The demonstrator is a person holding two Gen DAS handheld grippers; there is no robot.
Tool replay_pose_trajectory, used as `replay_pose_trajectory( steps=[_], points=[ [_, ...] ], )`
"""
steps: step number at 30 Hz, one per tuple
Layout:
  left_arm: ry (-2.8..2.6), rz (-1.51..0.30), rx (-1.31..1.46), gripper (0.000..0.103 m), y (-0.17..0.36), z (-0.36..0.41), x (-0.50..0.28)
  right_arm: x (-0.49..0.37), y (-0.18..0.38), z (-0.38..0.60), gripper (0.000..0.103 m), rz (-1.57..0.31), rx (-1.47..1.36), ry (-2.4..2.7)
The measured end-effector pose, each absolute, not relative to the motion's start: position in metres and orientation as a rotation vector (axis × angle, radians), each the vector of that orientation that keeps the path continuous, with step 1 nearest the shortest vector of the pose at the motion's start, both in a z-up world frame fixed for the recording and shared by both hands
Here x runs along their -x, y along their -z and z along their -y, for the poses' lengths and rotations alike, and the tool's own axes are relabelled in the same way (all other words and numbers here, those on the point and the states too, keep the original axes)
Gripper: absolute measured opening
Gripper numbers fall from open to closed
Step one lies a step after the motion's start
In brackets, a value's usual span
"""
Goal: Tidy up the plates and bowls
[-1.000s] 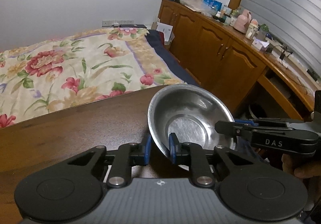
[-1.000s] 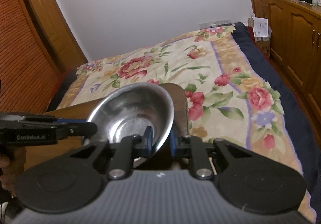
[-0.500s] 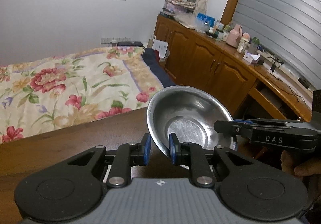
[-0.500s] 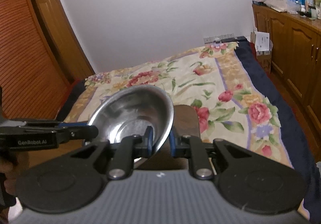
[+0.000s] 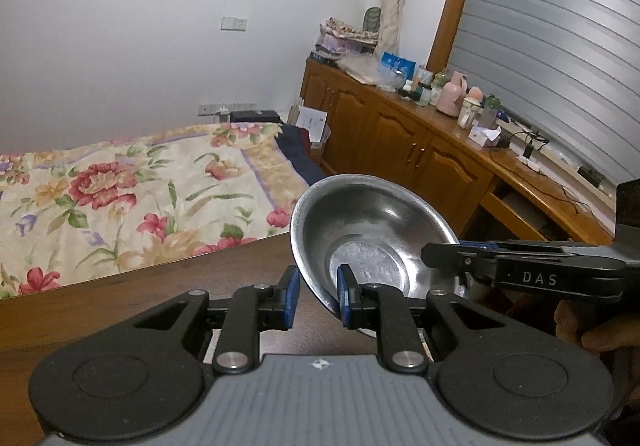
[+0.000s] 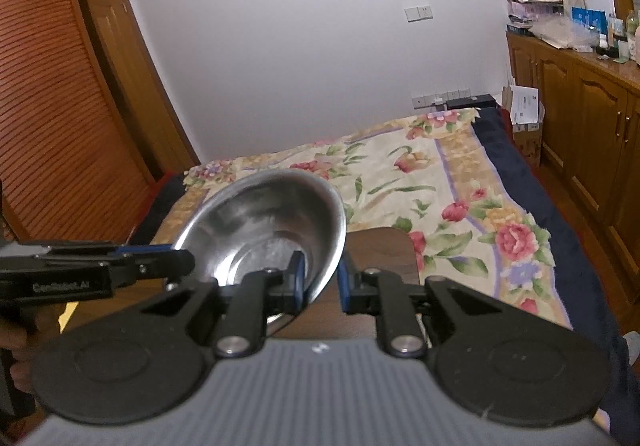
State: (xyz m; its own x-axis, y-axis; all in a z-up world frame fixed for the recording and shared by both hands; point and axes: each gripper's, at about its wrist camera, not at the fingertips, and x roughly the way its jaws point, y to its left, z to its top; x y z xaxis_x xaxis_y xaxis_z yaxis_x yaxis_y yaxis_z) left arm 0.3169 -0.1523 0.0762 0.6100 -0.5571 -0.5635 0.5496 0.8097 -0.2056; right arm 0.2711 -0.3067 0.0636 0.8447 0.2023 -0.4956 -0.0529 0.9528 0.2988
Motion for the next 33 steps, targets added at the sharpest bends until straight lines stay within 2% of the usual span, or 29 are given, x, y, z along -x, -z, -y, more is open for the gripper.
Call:
replay_pose_trajectory(
  steps=[23, 33],
  points=[
    [0.652, -0.581, -0.016, 0.021, -0.109, 0.116, -0.229, -0.211, -0.085, 0.276, 0.019, -0.500, -0.263, -0.178],
    [0.643, -0.605, 0.019, 0.021, -0.085, 0.090, -0.198, -0.194, -0.070, 0.255, 0.019, -0.536, -0.252, -0.220]
  ],
)
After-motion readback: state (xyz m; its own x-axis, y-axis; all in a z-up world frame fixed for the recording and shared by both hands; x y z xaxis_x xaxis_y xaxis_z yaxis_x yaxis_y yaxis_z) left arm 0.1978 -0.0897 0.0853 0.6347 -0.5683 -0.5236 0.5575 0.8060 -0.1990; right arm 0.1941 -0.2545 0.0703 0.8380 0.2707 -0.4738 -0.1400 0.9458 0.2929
